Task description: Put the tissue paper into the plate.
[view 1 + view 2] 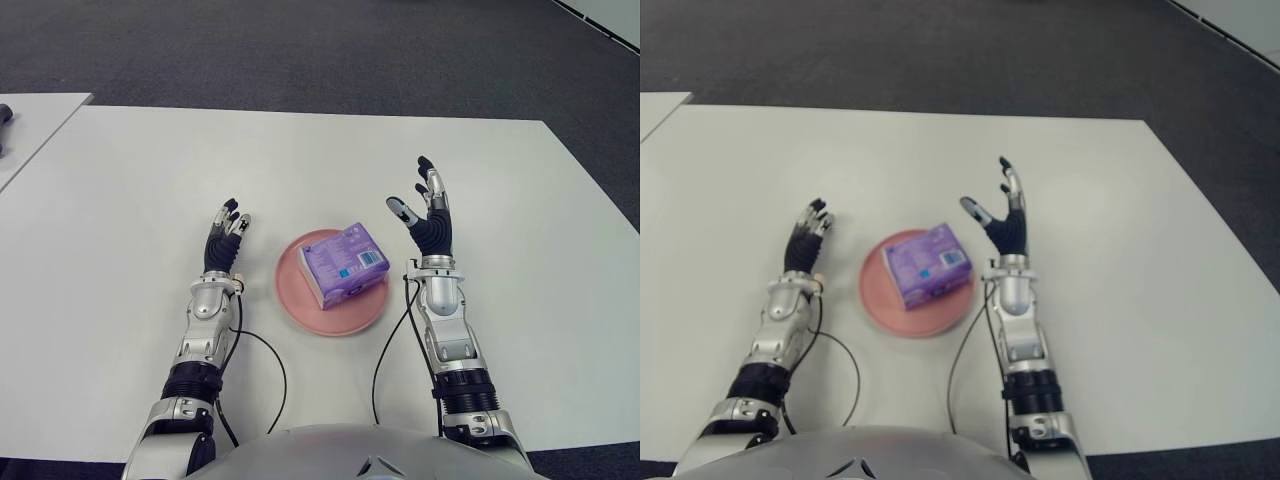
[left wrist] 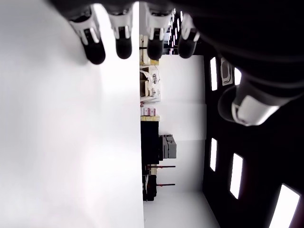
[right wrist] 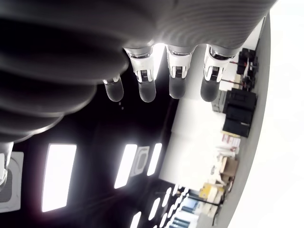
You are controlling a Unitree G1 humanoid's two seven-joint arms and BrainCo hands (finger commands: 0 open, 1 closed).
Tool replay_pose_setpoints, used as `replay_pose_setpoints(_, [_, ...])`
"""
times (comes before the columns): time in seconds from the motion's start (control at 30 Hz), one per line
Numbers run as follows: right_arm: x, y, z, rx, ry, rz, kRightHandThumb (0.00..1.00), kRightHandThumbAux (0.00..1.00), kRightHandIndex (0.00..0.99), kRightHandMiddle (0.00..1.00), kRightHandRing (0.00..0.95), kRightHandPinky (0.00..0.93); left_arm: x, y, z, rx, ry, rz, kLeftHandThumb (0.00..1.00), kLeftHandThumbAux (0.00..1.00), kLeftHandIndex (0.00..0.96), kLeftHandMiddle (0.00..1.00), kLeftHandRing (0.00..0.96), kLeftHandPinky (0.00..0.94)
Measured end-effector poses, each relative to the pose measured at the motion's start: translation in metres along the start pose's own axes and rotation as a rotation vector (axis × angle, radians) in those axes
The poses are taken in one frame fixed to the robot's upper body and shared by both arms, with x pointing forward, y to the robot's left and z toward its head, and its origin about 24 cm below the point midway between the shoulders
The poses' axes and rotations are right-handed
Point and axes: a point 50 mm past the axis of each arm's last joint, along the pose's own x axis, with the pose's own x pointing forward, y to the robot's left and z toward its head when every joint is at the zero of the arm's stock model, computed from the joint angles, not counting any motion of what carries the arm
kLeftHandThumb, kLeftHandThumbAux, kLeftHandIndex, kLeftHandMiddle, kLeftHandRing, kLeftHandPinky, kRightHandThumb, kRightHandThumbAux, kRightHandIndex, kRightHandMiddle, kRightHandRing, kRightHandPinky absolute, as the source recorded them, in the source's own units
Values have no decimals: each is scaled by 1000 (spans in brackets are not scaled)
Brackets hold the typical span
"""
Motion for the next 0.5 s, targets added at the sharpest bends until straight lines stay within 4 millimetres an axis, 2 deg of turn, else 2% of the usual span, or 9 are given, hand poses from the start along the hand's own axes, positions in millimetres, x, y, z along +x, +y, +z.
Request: replay_pose_setpoints(0.5, [0,2,1,-2,-3,4,51,421,0,0,0,0,0,1,0,2,-8,1,0,436,0,0,0,0])
